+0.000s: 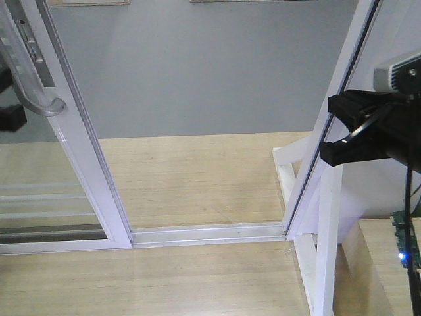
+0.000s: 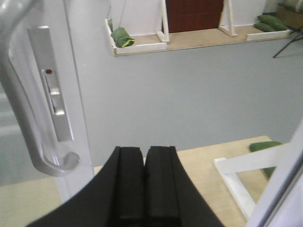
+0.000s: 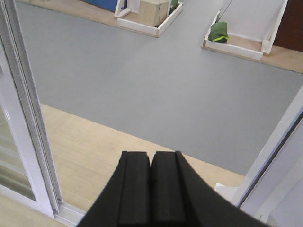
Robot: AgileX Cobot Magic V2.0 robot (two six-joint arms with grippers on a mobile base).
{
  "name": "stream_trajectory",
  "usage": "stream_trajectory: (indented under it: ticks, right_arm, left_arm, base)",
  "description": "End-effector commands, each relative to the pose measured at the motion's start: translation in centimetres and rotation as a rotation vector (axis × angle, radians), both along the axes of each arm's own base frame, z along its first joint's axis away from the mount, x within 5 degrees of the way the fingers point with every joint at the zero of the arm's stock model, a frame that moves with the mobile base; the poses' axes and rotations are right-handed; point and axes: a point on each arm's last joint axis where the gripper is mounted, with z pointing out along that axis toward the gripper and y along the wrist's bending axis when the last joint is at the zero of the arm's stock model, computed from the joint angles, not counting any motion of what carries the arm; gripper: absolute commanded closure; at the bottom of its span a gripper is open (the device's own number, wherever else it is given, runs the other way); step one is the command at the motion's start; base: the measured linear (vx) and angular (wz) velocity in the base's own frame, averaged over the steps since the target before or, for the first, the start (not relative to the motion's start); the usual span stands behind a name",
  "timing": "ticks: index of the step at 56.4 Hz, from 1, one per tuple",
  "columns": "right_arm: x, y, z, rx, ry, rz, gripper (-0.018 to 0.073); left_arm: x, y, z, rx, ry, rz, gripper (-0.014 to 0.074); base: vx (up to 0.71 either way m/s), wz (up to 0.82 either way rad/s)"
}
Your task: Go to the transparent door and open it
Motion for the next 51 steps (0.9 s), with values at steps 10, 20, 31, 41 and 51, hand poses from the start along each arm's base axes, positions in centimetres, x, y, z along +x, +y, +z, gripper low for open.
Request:
stream_trajectory:
  ticks: [10,20,31,41,51]
  right_arm:
    - [-5.4,-2.2,3.5,0.039,-0.178,-0.002,0.0565]
    - [-9.2,-3.7,0.6,0.074,-0.236,-0.004,0.0565]
    - [-11.1,-4.3,-1.4,0.092,-0.278,-0.004,0.0565]
    - [-11.2,-4.4,-1.9,0.082,-0.255,-0.004,0.0565]
    - [-11.2,-4.4,-1.9,0.082,-0.255,-0.004,0.0565]
  left_arm:
    - [-6.7,0.3,-1.0,-0.098,-0.050,-0.064,0.0596]
    - [-10.7,0.9,-2.3,-0.166,-0.097,-0.089,0.0596]
    - [-12.8,1.4,-3.3,-0.183,-0.181,-0.095,0.0596]
    - [-13.0,1.5,-3.4,-0.181,-0.185,-0.096,0.0596]
    - [-13.0,1.5,-3.4,-0.180,-0.185,-0.096,0.0596]
  base:
    - [0.00,0.00]
    - [0.00,0.00]
    - [0.00,0.00]
    - [0.00,0.00]
    - [0.00,0.00]
